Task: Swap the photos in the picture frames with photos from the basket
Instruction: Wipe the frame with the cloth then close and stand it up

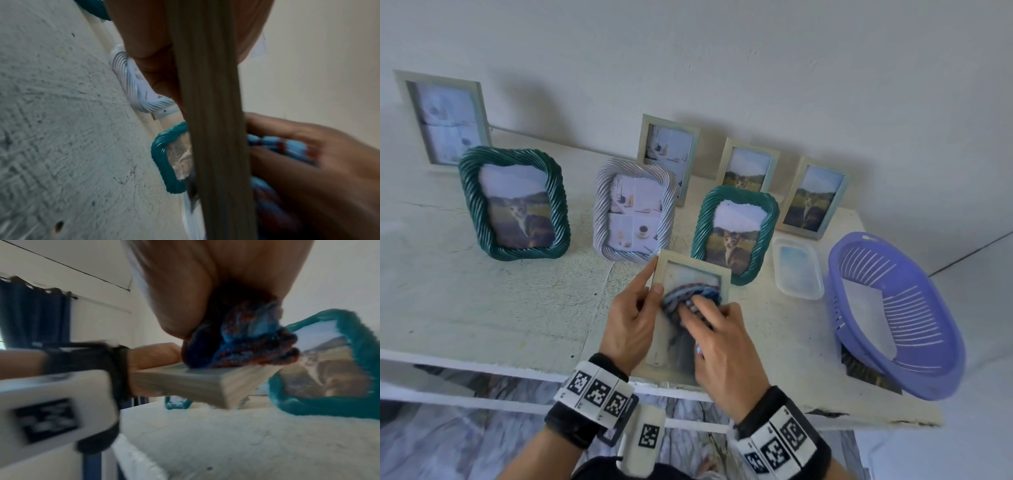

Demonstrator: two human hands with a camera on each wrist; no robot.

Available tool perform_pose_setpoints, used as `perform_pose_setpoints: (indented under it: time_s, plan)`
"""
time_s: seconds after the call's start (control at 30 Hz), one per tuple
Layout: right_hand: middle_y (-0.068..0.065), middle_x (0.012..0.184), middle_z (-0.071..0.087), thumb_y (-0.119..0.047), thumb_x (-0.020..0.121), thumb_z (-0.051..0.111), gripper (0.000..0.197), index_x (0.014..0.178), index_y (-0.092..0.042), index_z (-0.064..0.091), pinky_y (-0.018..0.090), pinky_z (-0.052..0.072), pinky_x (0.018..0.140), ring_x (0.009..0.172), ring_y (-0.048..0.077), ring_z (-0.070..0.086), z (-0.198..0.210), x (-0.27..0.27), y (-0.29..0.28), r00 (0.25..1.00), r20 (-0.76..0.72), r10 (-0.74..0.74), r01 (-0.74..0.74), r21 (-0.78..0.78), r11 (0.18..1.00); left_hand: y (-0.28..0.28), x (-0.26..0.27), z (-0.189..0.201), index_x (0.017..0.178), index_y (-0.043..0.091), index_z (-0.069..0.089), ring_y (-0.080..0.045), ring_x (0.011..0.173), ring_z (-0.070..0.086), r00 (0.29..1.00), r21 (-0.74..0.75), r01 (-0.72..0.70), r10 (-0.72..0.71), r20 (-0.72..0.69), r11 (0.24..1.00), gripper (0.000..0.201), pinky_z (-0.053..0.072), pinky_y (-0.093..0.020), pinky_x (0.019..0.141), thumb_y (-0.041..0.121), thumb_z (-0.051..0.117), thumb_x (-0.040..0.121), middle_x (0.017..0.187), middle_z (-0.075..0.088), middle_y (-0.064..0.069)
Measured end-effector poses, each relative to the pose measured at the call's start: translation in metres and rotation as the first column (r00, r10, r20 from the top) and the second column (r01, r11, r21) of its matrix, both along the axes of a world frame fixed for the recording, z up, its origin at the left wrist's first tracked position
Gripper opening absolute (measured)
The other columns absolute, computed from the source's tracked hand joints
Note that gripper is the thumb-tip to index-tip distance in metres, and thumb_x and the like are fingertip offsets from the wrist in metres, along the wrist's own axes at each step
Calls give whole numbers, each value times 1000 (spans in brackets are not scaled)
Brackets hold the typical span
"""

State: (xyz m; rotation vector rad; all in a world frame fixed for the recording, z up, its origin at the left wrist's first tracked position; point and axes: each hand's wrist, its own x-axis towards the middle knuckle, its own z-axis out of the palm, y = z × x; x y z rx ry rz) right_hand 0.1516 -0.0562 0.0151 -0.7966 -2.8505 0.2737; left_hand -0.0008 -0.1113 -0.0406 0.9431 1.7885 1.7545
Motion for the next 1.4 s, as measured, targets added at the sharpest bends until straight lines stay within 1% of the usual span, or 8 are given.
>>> perform_pose_setpoints:
  time_s: [0.07, 0.33, 0.47, 0.57, 0.77, 1.0, 1.13, 1.4]
  plan:
    - [2, 130, 51, -3, 70, 70, 52, 120, -16, 62, 27, 54, 72, 92, 25, 49, 3, 6, -10, 995, 34, 99, -99, 7, 995, -2, -6, -2, 142, 42, 43, -22, 58, 46, 999, -8, -8, 8, 32, 1000, 50, 49, -49, 51, 46, 49, 93, 64, 51, -27]
    - [1, 132, 50, 1, 70, 69, 59, 126, -13, 58, 27, 54, 63, 93, 25, 45, 20, -19, 16, 999, 30, -44, 42, 67, 997, -5, 0, 6, 144, 30, 42, -13, 51, 34, 999, 34, -32, 33, -25, 999, 45, 35, -27, 48, 20, 50, 101, 58, 44, -16]
    - [-2, 130, 53, -1, 69, 72, 53, 120, -14, 63, 22, 53, 58, 90, 22, 46, 18, -9, 0, 996, 34, 86, -87, 42, 995, -11, -7, 3, 141, 44, 45, -16, 63, 46, 1000, 31, -29, 29, 2, 999, 45, 49, -41, 59, 36, 49, 96, 69, 55, -11]
    - [2, 125, 57, 2, 68, 72, 55, 120, -11, 63, 24, 53, 57, 89, 24, 49, 21, -12, 18, 999, 31, -44, 42, 65, 997, -11, -4, 9, 142, 46, 42, -18, 60, 46, 999, 13, -33, 34, -42, 999, 48, 50, -49, 54, 45, 46, 94, 69, 57, -16]
    - [2, 128, 54, -6, 76, 66, 49, 124, -14, 60, 29, 55, 65, 92, 25, 49, 25, -14, 2, 1000, 6, 6, -7, 26, 1000, -14, -12, 22, 144, 26, 44, -8, 48, 25, 989, 18, -115, 117, -86, 993, 44, 25, -20, 44, 14, 48, 102, 58, 31, -4]
    - [-2, 120, 56, -12, 77, 63, 42, 118, -17, 63, 30, 55, 56, 94, 26, 49, 28, -25, 17, 992, -18, -129, 130, 85, 988, -9, 0, 15, 144, 28, 45, -11, 49, 27, 993, 7, -106, 106, -51, 994, 44, 26, -24, 45, 21, 49, 101, 57, 35, -4]
    - [-4, 122, 55, -11, 73, 66, 44, 117, -19, 63, 25, 53, 49, 91, 22, 49, 25, -16, 1, 1000, 20, 7, -8, 63, 998, -11, -3, 9, 143, 27, 46, -11, 49, 25, 992, 26, -122, 122, 5, 992, 47, 23, -21, 46, 28, 50, 96, 56, 28, 0]
    - [-8, 132, 52, -12, 76, 66, 48, 123, -20, 61, 25, 52, 50, 89, 21, 48, 23, -19, 8, 1000, 21, 0, -2, 75, 997, -10, 0, 7, 139, 43, 46, -14, 57, 40, 998, 29, -63, 62, 12, 998, 43, 40, -27, 58, 30, 49, 97, 67, 53, 0]
